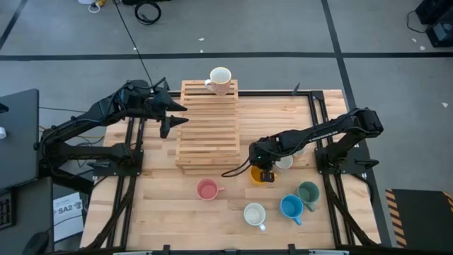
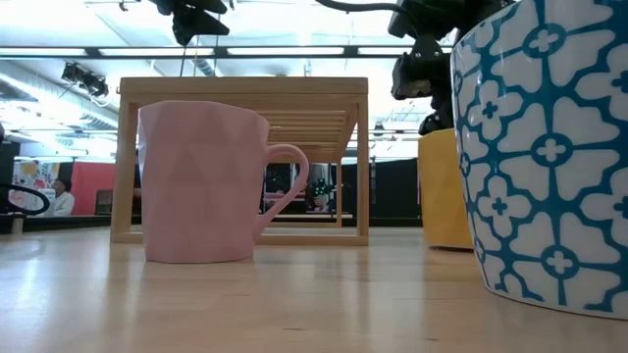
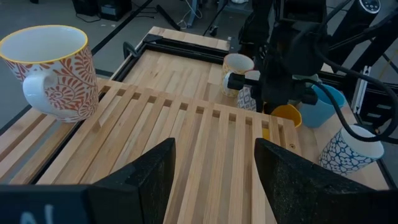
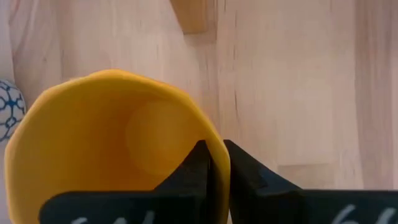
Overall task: Place coffee mugs
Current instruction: Put the yellow mug on the shelf
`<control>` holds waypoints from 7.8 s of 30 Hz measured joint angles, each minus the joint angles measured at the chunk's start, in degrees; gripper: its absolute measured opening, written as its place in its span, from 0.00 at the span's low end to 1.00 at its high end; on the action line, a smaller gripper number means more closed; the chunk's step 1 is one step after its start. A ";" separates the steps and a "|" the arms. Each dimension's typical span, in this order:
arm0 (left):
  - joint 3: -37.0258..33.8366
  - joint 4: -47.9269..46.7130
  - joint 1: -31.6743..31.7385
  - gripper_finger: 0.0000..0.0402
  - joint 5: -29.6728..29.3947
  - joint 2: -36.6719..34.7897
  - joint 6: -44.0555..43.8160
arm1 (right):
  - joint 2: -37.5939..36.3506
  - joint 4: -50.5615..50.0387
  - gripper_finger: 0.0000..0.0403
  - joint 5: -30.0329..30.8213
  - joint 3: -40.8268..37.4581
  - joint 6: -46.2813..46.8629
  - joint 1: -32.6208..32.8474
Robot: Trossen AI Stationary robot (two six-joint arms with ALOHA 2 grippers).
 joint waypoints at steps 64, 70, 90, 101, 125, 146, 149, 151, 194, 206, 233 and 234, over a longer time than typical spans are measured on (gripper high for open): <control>0.00 1.22 -1.09 0.56 -0.02 0.00 -0.02 | 1.46 -20.76 0.09 7.63 41.55 32.19 -20.42; 0.02 3.31 -4.10 0.56 0.01 1.06 0.02 | 1.46 -19.23 0.09 7.49 41.55 33.32 -21.59; 0.04 7.32 -6.56 0.56 -0.44 3.07 0.07 | 5.43 -12.30 0.09 2.83 41.46 29.52 -21.62; 0.00 14.54 -8.96 0.56 -7.13 9.24 3.20 | 7.96 -12.23 0.09 3.44 41.48 27.10 -21.59; 0.02 12.44 -9.41 0.56 -19.36 15.40 10.37 | 7.93 -14.21 0.09 4.01 41.48 26.99 -21.57; 0.00 17.46 -9.40 0.56 -21.47 26.14 7.48 | 7.87 -16.20 0.09 5.29 41.46 26.97 -21.66; 0.00 17.29 -9.41 0.56 -21.50 26.35 7.41 | 7.87 -16.25 0.09 5.31 41.44 26.97 -21.66; 0.00 17.28 -9.42 0.56 -21.47 26.29 7.41 | 7.85 -16.23 0.10 5.27 41.44 26.97 -21.64; 0.02 15.31 -9.40 0.56 -23.21 25.83 7.45 | 7.82 -11.27 0.33 1.85 41.46 24.41 -23.59; 0.02 15.37 -9.42 0.56 -23.21 25.83 6.03 | 7.82 -10.17 0.32 -6.23 41.46 24.52 -25.66; 0.13 16.67 -9.07 0.56 -33.13 22.61 3.06 | 7.82 -10.19 0.32 -16.03 41.48 28.49 -26.59; 0.11 16.04 -9.07 0.56 -33.09 22.36 3.06 | 7.82 -10.15 0.32 -15.69 41.48 28.42 -26.83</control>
